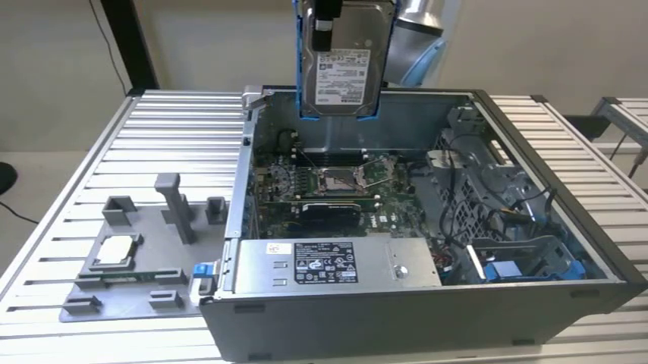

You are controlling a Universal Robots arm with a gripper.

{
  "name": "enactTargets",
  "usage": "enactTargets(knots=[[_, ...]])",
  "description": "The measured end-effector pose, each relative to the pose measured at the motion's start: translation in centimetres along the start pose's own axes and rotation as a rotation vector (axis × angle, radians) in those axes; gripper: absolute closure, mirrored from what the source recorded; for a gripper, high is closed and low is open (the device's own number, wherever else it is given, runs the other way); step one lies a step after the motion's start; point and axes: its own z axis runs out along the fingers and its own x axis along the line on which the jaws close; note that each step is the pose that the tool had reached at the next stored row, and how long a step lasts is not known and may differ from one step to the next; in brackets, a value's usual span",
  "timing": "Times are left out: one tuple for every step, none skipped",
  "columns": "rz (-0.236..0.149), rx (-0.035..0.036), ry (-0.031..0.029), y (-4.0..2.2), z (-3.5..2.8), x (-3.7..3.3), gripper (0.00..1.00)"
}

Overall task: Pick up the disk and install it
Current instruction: 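Pick up the disk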

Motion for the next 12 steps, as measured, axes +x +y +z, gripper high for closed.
enactTargets(knots=[[0.000, 0.0001, -0.0001, -0.29, 0.00, 0.00, 1.00], [0.000, 0.0001, -0.0001, -0.59, 0.00, 0.01, 1.00], [0.000, 0.0000, -0.0001, -0.90, -0.01, 0.01, 1.00], [0.000, 0.0001, -0.0001, -1.23, -0.01, 0.02, 1.00], [0.000, 0.0001, -0.0001, -1.57, -0.02, 0.02, 1.00], [0.000, 0.0001, -0.0001, -1.92, -0.02, 0.02, 1.00], [0.000, 0.0000, -0.0001, -2.27, -0.03, 0.03, 1.00], [0.000, 0.0001, 0.0000, -2.61, -0.04, 0.03, 1.00], [0.000, 0.0000, -0.0001, -2.95, -0.04, 0.04, 1.00], [0.000, 0.0001, -0.0001, -3.28, -0.04, 0.04, 1.00], [0.000, 0.0000, -0.0001, -3.62, -0.05, 0.05, 1.00], [0.000, 0.0000, 0.0000, -3.93, -0.06, 0.05, 1.00]])
